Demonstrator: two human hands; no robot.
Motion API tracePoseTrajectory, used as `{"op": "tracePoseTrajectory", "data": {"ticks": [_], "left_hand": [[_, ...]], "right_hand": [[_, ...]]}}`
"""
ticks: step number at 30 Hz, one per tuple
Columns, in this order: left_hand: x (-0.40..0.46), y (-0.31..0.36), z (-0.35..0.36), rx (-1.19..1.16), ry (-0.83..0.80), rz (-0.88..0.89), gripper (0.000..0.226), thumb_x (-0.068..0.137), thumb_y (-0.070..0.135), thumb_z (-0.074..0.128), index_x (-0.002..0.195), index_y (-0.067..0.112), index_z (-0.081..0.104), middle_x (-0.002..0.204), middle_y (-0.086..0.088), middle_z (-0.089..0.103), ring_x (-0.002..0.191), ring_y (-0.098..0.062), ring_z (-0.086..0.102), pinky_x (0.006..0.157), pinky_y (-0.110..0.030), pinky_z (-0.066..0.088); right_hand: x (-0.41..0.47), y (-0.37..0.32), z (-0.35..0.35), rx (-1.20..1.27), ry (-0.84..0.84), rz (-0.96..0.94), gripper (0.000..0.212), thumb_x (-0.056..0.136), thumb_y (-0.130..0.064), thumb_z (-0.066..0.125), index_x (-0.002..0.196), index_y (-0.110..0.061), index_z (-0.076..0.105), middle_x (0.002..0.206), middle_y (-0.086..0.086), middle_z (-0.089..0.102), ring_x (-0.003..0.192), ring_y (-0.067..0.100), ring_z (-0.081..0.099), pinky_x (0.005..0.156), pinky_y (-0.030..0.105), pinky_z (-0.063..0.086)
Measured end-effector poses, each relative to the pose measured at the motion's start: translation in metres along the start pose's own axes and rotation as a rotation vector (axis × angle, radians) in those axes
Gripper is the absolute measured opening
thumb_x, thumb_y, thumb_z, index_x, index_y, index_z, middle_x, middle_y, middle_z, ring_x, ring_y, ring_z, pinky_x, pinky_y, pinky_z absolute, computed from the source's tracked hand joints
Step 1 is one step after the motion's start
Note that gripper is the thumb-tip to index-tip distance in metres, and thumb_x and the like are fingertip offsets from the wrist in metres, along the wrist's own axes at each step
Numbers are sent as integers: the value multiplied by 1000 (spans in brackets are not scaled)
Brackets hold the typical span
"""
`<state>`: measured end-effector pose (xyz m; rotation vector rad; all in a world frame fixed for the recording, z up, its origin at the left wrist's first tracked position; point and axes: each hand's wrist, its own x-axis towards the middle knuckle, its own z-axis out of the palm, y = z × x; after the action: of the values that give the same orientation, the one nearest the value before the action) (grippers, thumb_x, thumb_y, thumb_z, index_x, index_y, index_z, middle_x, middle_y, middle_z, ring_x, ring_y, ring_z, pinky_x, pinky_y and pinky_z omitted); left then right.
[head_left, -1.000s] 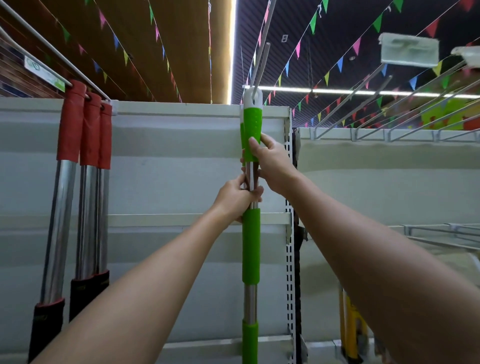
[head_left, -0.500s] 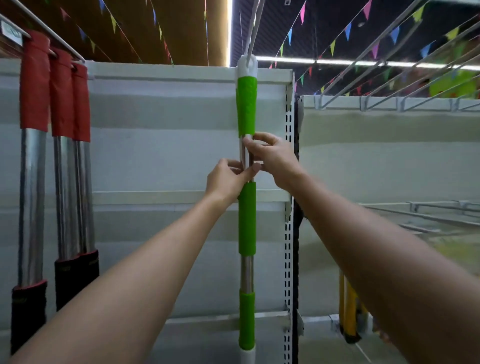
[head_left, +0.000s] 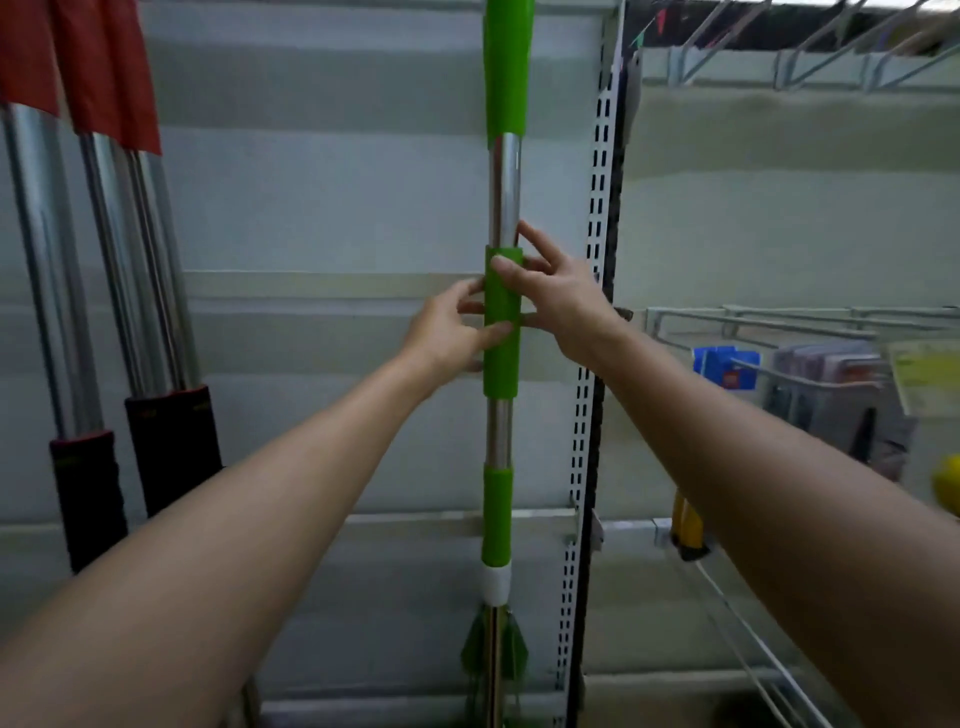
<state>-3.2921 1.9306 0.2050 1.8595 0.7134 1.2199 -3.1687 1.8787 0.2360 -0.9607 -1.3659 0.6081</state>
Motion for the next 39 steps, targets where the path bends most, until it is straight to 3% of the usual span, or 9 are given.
{"op": "tracePoseTrajectory", "data": {"ticks": [5, 9, 14, 16, 19, 23, 28, 35, 39], "left_hand": [[-19, -14, 8, 27, 36, 9, 66, 76, 32, 71, 137, 30, 46, 130, 5, 55, 116, -26, 58, 96, -51, 49], [-32, -26, 12, 49, 14, -30, 60, 86, 25, 67, 140, 31, 41, 122, 6, 56, 106, -21, 60, 92, -50, 50], [-46, -47, 18, 91, -9, -2, 73, 78, 45, 68, 142, 43, 31, 144, 6, 47, 122, -29, 54, 101, -50, 45], [-60, -60, 23, 129, -12, -26, 73, 84, 37, 66, 141, 49, 23, 149, 8, 39, 126, -25, 48, 104, -47, 43], [-74, -90, 31, 167, -48, -78, 72, 89, 33, 61, 145, 46, 18, 151, 9, 37, 127, -24, 49, 105, -47, 42], [-68, -107, 38, 146, -75, -125, 60, 94, 29, 53, 142, 50, 25, 144, 2, 47, 122, -29, 55, 98, -53, 47], [-72, -107, 47, 140, -93, -123, 56, 96, 35, 44, 123, 75, 16, 140, -4, 50, 121, -29, 55, 96, -54, 48], [-75, -93, 56, 221, -85, -94, 60, 100, 24, 39, 147, 42, 8, 142, -6, 48, 121, -29, 54, 100, -45, 46], [-74, -96, 59, 213, -80, -65, 63, 99, 21, 43, 149, 37, 9, 141, -3, 47, 123, -25, 52, 99, -40, 46]], "right_hand": [[-21, 32, 12, -138, 78, -141, 71, 88, -2, 61, 148, -21, 28, 131, 6, 48, 113, 21, 56, 93, 33, 52], [-36, 61, 15, -80, 87, -61, 61, 92, -10, 60, 147, -15, 35, 137, 10, 48, 118, 25, 56, 92, 34, 54], [-51, 70, 17, 28, 43, 5, 52, 93, -5, 55, 142, -14, 40, 97, -20, 59, 85, 1, 62, 74, 17, 55], [-60, 83, 16, 20, 56, 50, 58, 91, -6, 60, 144, -18, 38, 90, -22, 60, 81, 0, 64, 69, 15, 55], [-71, 100, 18, 6, 76, 115, 66, 88, -12, 66, 146, -23, 36, 96, -17, 62, 90, 2, 64, 80, 24, 57], [-66, 108, 28, -104, 145, 89, 71, 76, -37, 72, 140, -37, 40, 130, 5, 58, 122, 18, 55, 101, 47, 47], [-66, 116, 31, -147, 166, 62, 54, 85, -27, 64, 134, -39, 46, 118, 8, 66, 117, 29, 59, 96, 52, 49], [-59, 117, 18, -124, 112, 32, 40, 91, -8, 57, 127, -25, 52, 94, 5, 64, 87, 15, 62, 63, 26, 48], [-63, 119, 16, -136, 110, 27, 43, 93, -13, 56, 130, -31, 48, 101, 0, 67, 98, 13, 63, 83, 30, 53]]}}
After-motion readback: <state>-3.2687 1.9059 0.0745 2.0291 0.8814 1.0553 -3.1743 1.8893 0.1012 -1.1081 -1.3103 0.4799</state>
